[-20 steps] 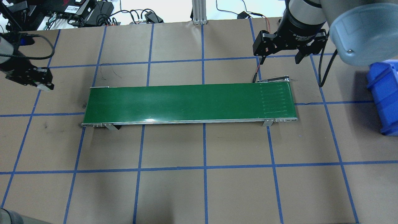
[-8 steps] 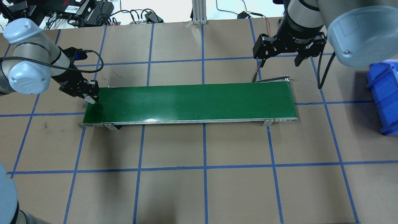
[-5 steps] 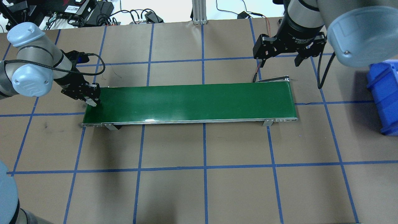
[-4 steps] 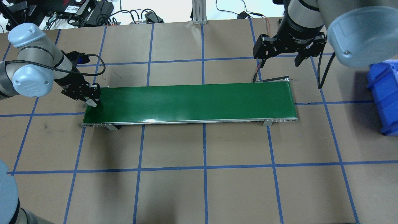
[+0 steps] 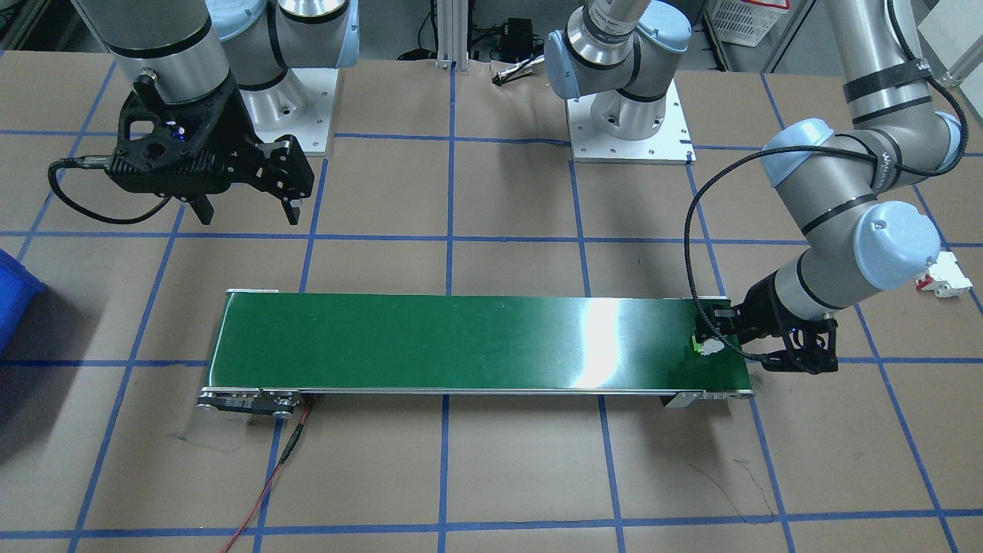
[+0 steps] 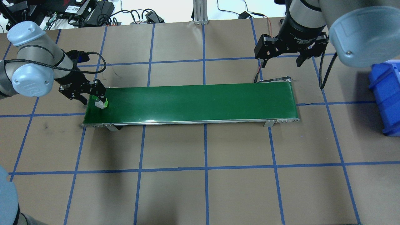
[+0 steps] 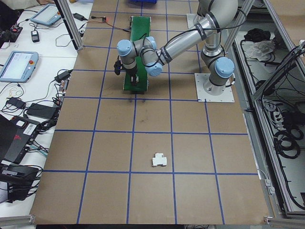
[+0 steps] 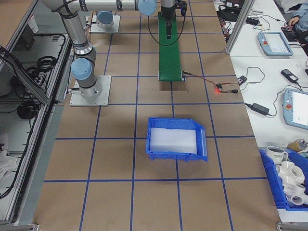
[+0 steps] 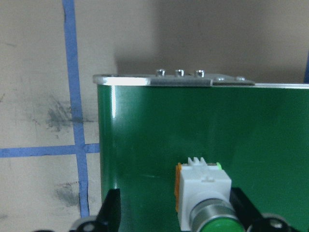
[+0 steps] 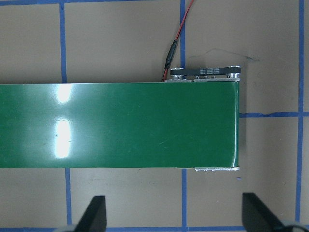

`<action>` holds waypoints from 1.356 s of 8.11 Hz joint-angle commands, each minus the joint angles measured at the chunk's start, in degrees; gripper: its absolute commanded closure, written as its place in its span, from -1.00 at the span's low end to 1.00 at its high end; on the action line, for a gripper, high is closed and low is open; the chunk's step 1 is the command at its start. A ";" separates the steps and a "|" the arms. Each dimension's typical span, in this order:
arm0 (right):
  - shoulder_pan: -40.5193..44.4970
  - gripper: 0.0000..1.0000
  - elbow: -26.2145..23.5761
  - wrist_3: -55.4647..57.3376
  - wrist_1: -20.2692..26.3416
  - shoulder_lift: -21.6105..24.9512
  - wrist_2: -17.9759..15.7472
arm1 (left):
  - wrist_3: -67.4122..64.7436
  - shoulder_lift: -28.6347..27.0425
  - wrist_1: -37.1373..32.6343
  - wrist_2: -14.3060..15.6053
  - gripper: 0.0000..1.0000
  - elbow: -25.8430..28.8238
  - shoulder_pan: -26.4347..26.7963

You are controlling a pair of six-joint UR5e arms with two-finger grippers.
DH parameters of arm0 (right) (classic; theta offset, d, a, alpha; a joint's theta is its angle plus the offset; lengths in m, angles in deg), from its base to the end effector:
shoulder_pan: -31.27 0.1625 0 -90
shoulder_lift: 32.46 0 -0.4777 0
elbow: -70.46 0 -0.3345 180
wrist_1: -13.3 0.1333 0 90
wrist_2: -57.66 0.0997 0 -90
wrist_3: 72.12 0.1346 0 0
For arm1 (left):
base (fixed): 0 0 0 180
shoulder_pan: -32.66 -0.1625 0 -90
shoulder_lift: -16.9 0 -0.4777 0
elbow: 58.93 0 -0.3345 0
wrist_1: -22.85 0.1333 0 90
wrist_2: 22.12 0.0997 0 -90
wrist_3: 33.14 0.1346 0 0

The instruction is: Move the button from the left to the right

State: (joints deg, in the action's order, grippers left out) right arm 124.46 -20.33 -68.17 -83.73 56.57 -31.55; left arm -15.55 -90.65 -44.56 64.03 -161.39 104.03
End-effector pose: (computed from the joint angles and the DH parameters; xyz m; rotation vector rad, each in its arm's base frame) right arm 0.1602 -0.4458 0.5050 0.0197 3.1188 -0.1419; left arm 0.0297 -0.5337 0.3046 0.0341 -3.0335 -0.1553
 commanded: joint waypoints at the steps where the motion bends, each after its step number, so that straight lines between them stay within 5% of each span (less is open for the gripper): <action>1: -0.03 -1.00 0.00 0.00 0.00 0.00 0.00 | -2.12 4.08 -4.71 -0.02 -1.00 0.68 2.28; 3: -0.03 -1.00 0.00 0.26 0.00 -0.09 0.35 | -9.73 12.58 -17.80 -0.19 -1.00 1.38 4.21; 5: -0.03 -1.00 0.09 0.00 -2.97 -1.49 1.40 | -9.78 17.18 -20.39 1.03 -1.00 3.83 3.79; 6: -0.03 -1.00 0.09 0.00 -4.64 -2.63 1.40 | -9.78 17.29 -20.14 4.35 -1.00 5.06 3.61; 7: -0.03 -1.00 0.09 0.26 -6.92 -4.72 2.88 | -9.86 17.29 -20.31 6.81 -1.00 5.86 3.69; 8: -0.03 -1.00 0.00 1.05 -10.60 -7.79 7.68 | -9.95 17.46 -20.31 6.49 -1.00 5.95 4.13; 9: -0.03 -1.00 -0.09 0.79 -13.51 -10.52 8.43 | -10.04 17.46 -19.79 6.40 -1.00 6.04 4.13; 10: -0.03 -1.00 -0.09 0.36 -13.62 -12.11 9.48 | -10.04 17.37 -19.00 6.49 -1.00 6.13 4.13; 11: 0.06 -1.00 -0.44 -1.56 -13.36 -13.61 13.93 | -10.04 17.46 -18.30 6.92 -1.00 6.13 4.05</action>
State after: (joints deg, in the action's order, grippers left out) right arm 124.43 -20.40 -67.66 -96.18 46.24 -23.11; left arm -25.55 -73.27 -64.05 70.43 -155.37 108.11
